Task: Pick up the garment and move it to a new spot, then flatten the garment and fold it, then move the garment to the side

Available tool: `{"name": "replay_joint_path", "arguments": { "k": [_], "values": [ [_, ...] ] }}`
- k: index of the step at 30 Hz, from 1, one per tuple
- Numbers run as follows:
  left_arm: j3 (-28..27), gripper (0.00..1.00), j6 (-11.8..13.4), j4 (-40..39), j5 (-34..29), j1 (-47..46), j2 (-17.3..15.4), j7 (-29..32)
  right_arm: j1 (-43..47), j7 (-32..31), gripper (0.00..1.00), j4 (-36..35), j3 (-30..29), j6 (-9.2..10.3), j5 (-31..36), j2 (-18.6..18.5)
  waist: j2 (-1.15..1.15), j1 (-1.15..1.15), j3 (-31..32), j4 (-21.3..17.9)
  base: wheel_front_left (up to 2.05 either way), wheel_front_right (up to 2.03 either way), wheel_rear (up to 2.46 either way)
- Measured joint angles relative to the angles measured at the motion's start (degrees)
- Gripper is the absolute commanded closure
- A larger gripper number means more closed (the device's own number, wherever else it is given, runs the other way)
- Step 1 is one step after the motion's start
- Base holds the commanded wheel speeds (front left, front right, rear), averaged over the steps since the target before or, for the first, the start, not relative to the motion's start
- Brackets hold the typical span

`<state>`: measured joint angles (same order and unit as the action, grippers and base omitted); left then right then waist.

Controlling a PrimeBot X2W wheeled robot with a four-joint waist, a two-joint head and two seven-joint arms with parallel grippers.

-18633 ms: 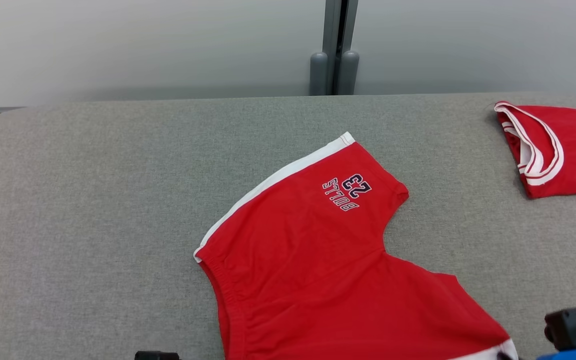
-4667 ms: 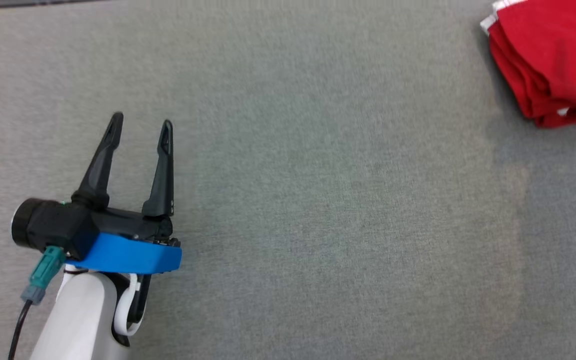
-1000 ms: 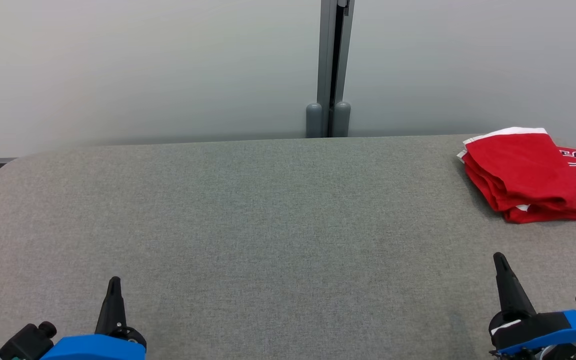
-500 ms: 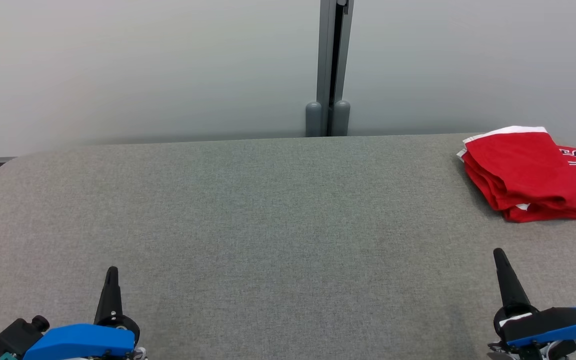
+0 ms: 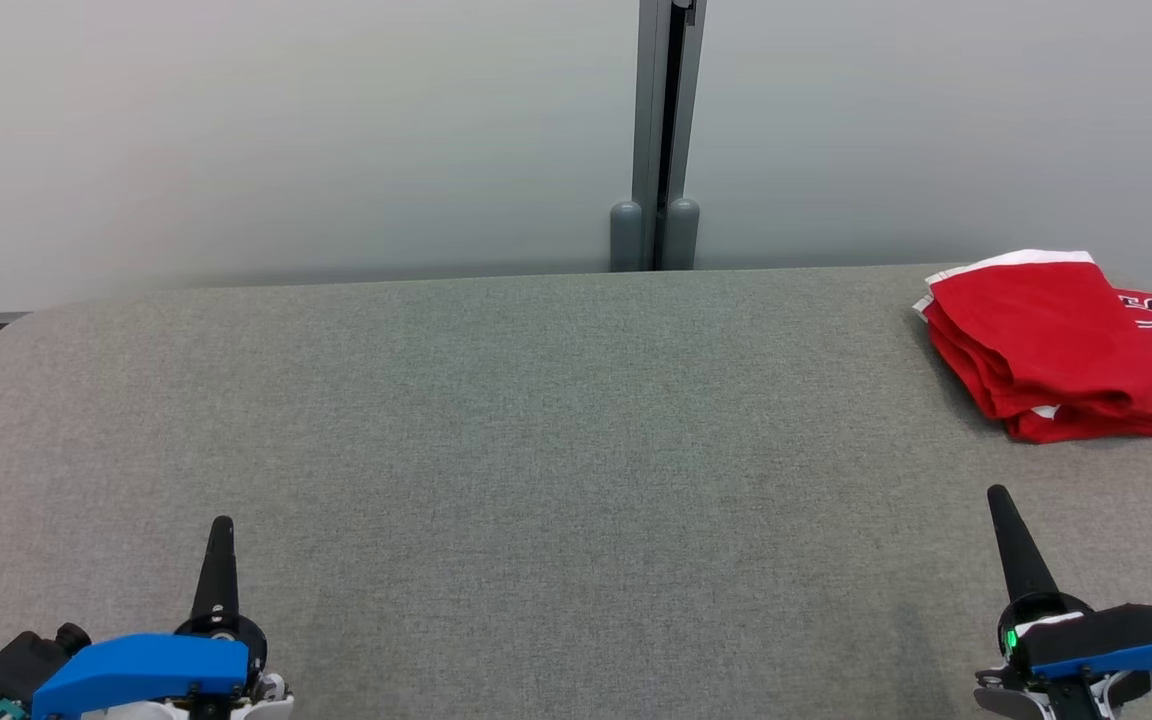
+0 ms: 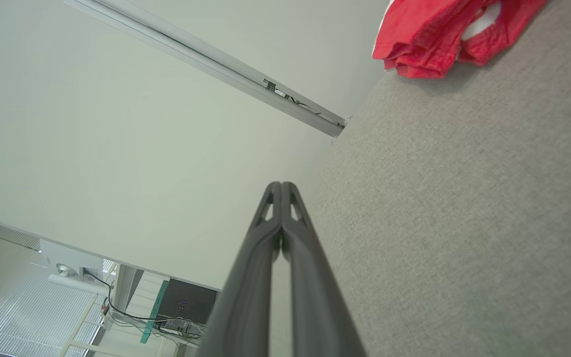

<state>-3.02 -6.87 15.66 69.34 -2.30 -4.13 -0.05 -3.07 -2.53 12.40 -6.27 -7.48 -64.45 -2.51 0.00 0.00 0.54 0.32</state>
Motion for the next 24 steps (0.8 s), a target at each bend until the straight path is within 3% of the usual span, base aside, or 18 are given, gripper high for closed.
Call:
{"name": "replay_joint_path", "arguments": {
  "k": [24],
  "values": [
    [-1.72, 1.0, -0.2, -0.7, 11.03, -1.65, 0.64, 3.24, -1.34, -1.94, 1.0, 0.83, -0.09, 0.0, -13.39, -0.07, 0.0, 0.0, -0.31, -0.14, 0.0, 0.0, 0.0]
  ]
}}
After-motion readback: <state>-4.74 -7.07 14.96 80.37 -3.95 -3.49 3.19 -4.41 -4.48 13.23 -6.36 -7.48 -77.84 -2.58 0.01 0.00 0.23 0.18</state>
